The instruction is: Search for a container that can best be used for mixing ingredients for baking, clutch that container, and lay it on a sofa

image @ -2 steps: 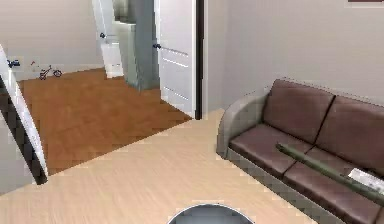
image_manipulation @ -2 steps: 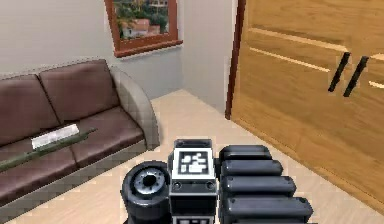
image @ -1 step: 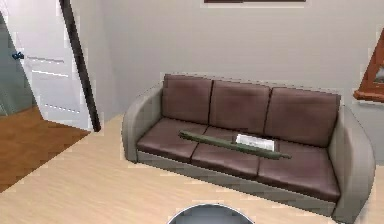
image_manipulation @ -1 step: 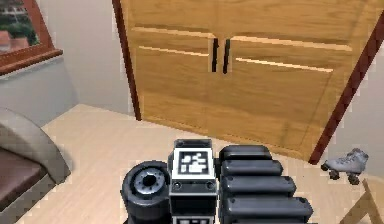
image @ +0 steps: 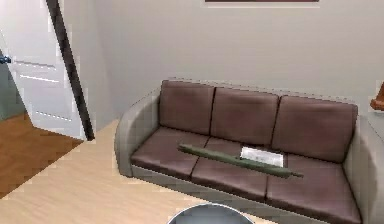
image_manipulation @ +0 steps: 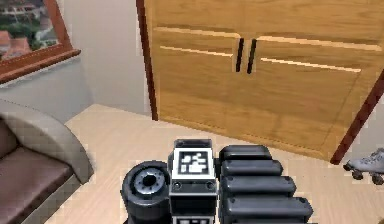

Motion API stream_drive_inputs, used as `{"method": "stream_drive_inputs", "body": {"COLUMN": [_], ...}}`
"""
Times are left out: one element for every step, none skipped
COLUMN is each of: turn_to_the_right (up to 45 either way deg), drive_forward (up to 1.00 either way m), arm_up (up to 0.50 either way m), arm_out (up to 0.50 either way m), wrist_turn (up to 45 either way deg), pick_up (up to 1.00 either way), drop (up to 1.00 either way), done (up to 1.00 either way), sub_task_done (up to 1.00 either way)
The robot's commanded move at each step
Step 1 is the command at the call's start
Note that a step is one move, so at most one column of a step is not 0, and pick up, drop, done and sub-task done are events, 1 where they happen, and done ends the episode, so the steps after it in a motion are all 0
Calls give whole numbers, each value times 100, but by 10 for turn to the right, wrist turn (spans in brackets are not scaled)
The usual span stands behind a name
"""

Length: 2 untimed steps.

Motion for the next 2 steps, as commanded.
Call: {"method": "stream_drive_inputs", "body": {"turn_to_the_right": [90, 0], "drive_forward": [0, 70], "arm_up": [0, 0], "arm_out": [0, 0], "wrist_turn": [0, 0], "pick_up": [0, 0], "drop": [0, 0], "done": [0, 0], "sub_task_done": [0, 0]}}
